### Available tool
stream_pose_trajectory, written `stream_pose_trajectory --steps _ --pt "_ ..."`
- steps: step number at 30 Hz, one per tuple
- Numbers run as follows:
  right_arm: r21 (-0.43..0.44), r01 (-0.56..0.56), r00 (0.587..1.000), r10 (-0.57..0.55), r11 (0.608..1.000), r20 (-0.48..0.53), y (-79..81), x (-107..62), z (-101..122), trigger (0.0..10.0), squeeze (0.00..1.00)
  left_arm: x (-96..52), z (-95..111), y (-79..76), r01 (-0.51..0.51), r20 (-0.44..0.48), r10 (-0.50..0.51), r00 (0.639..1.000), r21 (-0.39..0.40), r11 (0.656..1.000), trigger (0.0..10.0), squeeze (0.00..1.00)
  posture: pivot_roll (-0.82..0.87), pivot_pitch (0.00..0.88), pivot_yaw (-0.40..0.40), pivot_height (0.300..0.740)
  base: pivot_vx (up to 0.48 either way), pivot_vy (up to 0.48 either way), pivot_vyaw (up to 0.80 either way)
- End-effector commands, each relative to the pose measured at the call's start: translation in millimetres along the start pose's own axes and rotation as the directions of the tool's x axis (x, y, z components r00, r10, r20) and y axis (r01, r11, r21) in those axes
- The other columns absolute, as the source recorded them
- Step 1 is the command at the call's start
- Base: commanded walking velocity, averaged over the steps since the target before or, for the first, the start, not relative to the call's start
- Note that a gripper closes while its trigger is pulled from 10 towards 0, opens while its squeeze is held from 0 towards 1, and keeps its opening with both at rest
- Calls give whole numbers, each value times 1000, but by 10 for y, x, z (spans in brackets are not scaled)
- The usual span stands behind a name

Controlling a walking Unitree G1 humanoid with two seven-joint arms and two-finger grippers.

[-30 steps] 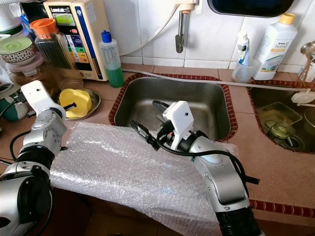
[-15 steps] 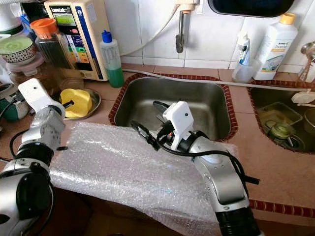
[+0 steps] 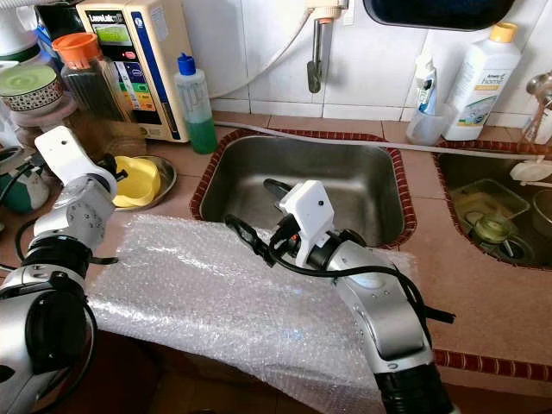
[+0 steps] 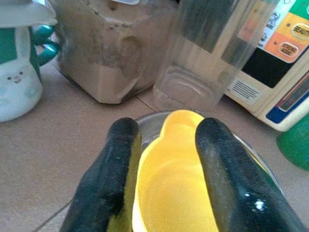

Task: Kitchen organization

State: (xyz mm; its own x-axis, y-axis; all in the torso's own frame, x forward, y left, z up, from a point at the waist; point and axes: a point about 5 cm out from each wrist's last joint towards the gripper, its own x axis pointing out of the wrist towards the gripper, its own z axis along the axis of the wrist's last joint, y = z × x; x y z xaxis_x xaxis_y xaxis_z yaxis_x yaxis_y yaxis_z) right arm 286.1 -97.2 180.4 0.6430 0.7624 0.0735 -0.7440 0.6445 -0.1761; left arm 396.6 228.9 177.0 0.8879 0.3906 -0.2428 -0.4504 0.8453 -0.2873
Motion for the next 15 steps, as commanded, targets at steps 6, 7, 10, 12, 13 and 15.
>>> stream_pose_trajectory --steps 6,7,10,12,13,15 --pt "-12 4 1000 -4 1000 3 -4 10 4 10000 0 15 68 38 -21 2 21 1000 6 1000 10000 1000 56 0 115 740 0 0 0" --pt "-12 4 1000 -4 1000 3 -5 9 3 10000 0 15 43 42 -21 -9 22 1000 7 1000 10000 1000 55 0 114 740 0 0 0" --pt "-13 4 1000 -4 1000 2 -7 0 3 10000 0 15 -59 67 -43 -55 46 997 45 998 10000 1000 53 0 115 740 0 0 0" --pt "-13 3 1000 -3 1000 2 -6 -5 2 10000 0 13 -114 77 -45 -82 49 995 45 998 10000 1000 52 0 117 740 0 0 0" --pt "-13 2 1000 -2 1000 1 -3 -10 1 10000 0 12 -136 73 -30 -88 33 996 41 999 10000 0 52 0 117 740 0 0 0" --pt "-14 2 1000 -2 1000 0 -1 -14 0 10000 0 12 -148 80 -31 -91 35 995 44 999 10000 0 52 0 117 740 0 0 0"
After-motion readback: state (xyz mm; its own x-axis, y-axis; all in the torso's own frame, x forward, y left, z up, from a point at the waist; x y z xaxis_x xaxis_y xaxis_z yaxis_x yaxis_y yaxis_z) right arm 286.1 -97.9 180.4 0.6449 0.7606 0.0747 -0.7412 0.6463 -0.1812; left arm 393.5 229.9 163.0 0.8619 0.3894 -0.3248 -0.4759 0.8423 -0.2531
